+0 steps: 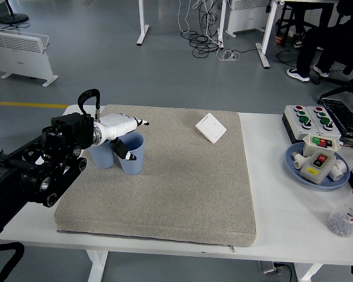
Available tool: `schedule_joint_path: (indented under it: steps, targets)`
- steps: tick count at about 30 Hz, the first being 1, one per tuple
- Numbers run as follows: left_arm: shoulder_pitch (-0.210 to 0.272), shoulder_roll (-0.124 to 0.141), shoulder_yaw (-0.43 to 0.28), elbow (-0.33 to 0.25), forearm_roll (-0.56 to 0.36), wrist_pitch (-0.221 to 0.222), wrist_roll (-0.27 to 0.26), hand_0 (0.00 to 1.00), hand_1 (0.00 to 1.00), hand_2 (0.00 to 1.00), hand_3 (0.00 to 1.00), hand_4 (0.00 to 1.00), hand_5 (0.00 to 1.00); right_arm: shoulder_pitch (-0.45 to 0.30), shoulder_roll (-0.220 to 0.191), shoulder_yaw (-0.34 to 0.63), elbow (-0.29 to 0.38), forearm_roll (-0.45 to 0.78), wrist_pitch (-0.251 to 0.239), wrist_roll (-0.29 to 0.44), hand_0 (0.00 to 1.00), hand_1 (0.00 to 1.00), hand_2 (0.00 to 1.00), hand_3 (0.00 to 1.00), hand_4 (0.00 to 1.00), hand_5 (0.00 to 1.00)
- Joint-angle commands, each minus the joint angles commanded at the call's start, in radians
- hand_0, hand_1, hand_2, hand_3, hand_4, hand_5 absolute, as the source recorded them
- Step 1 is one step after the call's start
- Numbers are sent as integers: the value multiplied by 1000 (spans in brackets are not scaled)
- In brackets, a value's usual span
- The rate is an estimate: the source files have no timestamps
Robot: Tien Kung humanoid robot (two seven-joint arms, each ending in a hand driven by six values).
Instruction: Push cup pick cup insert cup
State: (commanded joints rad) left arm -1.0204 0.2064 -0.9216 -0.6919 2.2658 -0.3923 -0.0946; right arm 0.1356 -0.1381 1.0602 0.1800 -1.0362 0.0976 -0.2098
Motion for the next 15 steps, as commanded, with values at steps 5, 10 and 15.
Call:
schedule_joint_path:
  steps: [5,10,15]
  targets:
    - [1,-5,3,23,3,7,-15,766,831,960,930,704,100,2,0,0,0,0,0,0,775,678,676,567,126,475]
    - [2,-7,18,31,3,23,-34,681,779,910,846,613,14,2,-1,0,0,-1,0,0,775,678,676,567,128,474]
    - [2,-10,26,37,3,39,-48,634,752,880,801,537,2,3,-1,-1,0,-2,1,0,774,678,676,567,127,473]
